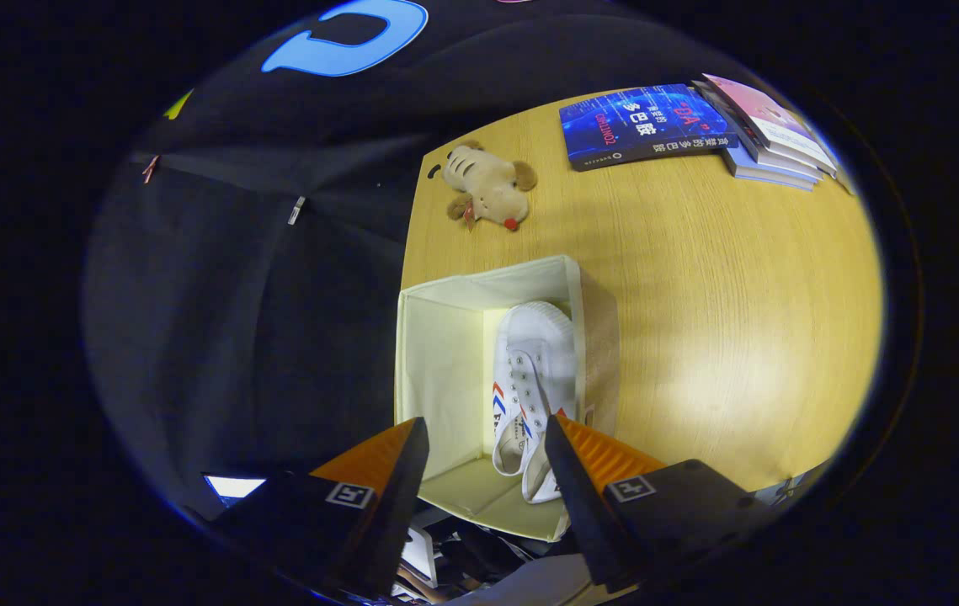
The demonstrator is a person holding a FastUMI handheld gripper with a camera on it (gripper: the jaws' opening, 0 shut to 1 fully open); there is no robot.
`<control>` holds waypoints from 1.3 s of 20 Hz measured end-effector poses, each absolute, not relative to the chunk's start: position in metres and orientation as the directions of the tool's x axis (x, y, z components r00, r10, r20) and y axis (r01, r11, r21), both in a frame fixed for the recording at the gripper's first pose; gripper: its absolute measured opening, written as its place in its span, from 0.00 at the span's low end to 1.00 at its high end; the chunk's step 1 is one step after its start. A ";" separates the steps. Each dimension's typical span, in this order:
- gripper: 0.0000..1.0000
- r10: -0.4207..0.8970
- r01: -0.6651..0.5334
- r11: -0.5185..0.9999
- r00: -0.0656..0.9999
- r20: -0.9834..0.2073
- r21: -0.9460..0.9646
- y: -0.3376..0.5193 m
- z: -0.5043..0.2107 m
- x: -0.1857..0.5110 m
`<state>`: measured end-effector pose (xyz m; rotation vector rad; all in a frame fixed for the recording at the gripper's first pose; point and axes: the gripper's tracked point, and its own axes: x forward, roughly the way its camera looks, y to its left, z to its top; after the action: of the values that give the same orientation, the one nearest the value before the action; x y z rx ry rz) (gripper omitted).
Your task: Open the storage box then place both shoes into the box .Put the left shoe in first, then the right shoe, with the right side of both shoes facing outward in a uniform manner.
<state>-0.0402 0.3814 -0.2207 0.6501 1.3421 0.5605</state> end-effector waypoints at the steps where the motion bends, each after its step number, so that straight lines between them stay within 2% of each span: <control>1: 0.93 0.705 -0.002 0.702 0.148 -0.694 0.712 0.383 -0.223 -0.041; 2: 0.97 0.702 -0.003 0.704 0.147 -0.696 0.710 0.380 -0.222 -0.042; 8: 0.98 0.692 -0.033 0.714 0.180 -0.699 0.699 0.372 -0.219 -0.042; 13: 0.98 0.683 -0.098 0.710 0.334 -0.650 0.697 0.362 -0.204 -0.032; 19: 0.98 0.591 -0.196 0.766 0.588 -0.552 0.611 0.321 -0.177 0.018; 23: 0.98 0.481 -0.275 0.854 0.742 -0.468 0.442 0.268 -0.155 0.056; 26: 0.99 0.419 -0.320 0.901 0.817 -0.396 0.292 0.224 -0.133 0.074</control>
<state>0.0741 0.2237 -0.1326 0.2169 0.4699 0.3972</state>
